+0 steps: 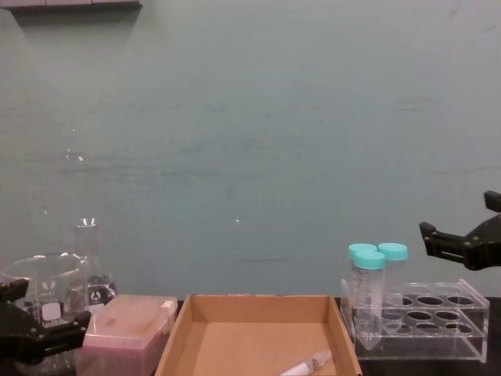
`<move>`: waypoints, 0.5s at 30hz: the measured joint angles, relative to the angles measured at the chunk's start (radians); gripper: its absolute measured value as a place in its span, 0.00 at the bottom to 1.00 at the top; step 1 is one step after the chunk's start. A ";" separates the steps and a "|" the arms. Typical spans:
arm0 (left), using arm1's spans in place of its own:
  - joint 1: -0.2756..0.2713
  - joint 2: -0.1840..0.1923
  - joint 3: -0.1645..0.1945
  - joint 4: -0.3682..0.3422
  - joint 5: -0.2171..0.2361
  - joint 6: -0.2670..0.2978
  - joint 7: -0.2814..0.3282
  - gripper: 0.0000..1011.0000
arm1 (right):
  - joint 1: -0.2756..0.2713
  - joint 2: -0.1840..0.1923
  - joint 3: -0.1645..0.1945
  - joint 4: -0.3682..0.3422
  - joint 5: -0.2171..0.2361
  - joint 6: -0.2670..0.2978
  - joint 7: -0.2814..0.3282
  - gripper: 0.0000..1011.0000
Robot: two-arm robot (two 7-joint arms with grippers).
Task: Use the right hand to move the test tube from the test tube rack into the box.
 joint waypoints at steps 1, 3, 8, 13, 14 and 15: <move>0.000 0.000 0.000 0.000 0.000 0.000 0.000 0.99 | 0.000 -0.005 0.005 0.004 0.002 0.001 0.002 0.99; 0.000 0.000 0.000 0.000 0.000 0.000 0.000 0.99 | -0.002 -0.012 0.011 0.009 0.005 0.005 0.003 0.99; 0.000 0.000 0.000 0.000 0.000 0.000 0.000 0.99 | -0.015 -0.041 0.046 0.031 0.037 0.016 0.007 0.99; 0.000 0.000 0.000 0.000 0.000 0.000 0.000 0.99 | -0.025 -0.065 0.079 0.048 0.072 -0.004 0.019 0.99; 0.000 0.000 0.000 0.000 0.000 0.000 0.000 0.99 | -0.028 -0.072 0.088 0.052 0.079 -0.008 0.020 0.99; 0.000 0.000 0.000 0.000 0.000 0.000 0.000 0.99 | -0.030 -0.075 0.092 0.053 0.082 -0.009 0.021 0.99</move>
